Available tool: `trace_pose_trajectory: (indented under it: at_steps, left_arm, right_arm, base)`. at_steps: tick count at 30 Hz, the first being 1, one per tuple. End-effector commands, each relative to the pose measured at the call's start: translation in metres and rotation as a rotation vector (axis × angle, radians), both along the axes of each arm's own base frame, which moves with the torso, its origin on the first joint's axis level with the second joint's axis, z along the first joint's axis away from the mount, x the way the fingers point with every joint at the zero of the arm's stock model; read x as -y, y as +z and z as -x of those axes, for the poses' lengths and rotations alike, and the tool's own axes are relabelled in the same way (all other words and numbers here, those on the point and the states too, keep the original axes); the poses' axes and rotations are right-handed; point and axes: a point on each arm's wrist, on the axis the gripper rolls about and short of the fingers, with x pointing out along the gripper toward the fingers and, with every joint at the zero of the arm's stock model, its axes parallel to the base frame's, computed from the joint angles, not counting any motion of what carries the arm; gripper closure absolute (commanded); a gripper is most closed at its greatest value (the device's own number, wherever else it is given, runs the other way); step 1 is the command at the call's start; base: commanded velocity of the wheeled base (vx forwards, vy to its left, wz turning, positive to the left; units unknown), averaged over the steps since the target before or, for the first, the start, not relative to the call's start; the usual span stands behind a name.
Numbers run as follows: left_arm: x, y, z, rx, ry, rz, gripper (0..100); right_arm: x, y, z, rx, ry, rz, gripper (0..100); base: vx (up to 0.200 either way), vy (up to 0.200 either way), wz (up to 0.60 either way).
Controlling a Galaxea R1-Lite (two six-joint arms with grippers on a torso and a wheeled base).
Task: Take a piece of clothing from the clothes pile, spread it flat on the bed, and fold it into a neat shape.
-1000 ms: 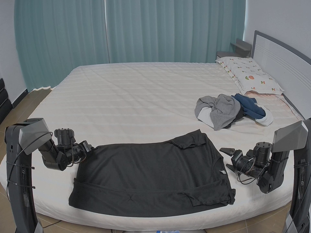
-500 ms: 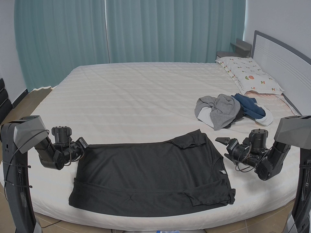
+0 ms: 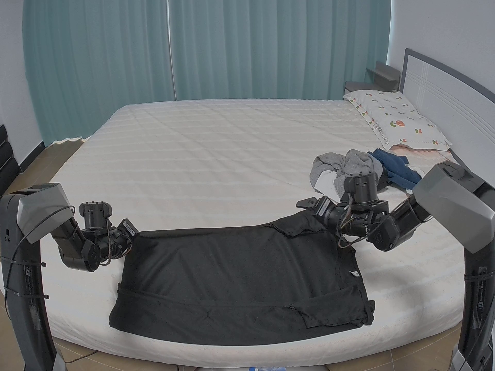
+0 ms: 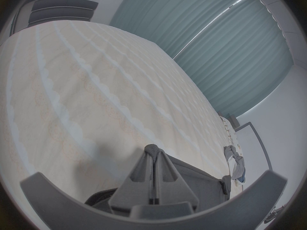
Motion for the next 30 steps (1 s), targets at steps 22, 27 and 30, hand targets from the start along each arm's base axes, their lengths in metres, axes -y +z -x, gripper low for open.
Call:
trace_pose_trajectory:
  at_steps: [22,27,30]
  left_arm:
    - [-0.001,-0.001,0.0,-0.001,0.007,0.008,100]
    - [-0.002,0.0,-0.002,0.004,0.01,0.007,100]
    - [-0.002,-0.001,-0.002,0.004,0.009,0.007,100]
  right_arm:
    - [-0.045,-0.049,-0.061,-0.189,0.001,0.111,0]
    - [-0.052,-0.04,-0.085,-0.105,-0.055,0.105,0]
    - [-0.05,-0.051,-0.09,-0.075,-0.095,0.123,0]
  base:
    - [0.0,0.0,0.0]
    - [0.0,0.0,0.0]
    - [0.0,0.0,0.0]
